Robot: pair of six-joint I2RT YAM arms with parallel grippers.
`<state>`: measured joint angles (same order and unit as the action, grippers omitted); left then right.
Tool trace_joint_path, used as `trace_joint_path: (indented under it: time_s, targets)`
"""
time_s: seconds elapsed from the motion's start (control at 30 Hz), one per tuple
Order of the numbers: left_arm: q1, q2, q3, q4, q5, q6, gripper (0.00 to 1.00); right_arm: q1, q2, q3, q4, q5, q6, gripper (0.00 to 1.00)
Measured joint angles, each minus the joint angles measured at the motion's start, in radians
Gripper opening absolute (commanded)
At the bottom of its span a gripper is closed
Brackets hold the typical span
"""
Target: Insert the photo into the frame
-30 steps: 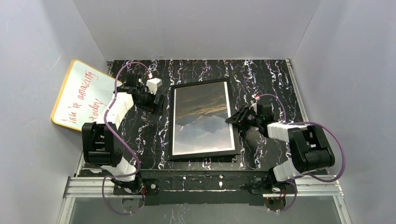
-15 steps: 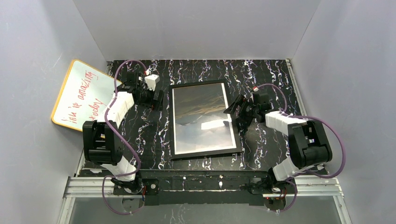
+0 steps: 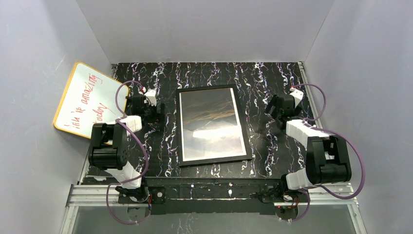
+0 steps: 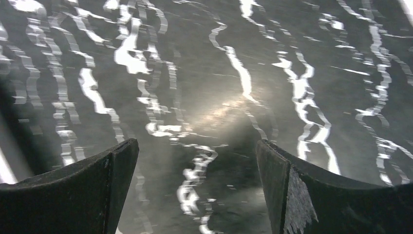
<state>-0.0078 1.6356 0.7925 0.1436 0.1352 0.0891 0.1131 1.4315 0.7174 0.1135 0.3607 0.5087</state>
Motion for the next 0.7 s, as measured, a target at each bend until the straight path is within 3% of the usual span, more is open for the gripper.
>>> trace_joint_path:
  time_s: [0.23, 0.5, 0.7]
  targets:
    - [0.0, 0.039, -0.113, 0.352, -0.023, -0.038, 0.98, -0.031, 0.0, -0.18, 0.244, 0.163, -0.176, 0.99]
    - [0.0, 0.045, -0.315, 0.733, -0.039, -0.068, 0.98, -0.063, 0.047, -0.348, 0.621, 0.113, -0.28, 0.99]
    - [-0.003, 0.037, -0.571, 1.106, -0.037, -0.068, 0.98, -0.063, 0.094, -0.465, 0.861, 0.016, -0.335, 0.99]
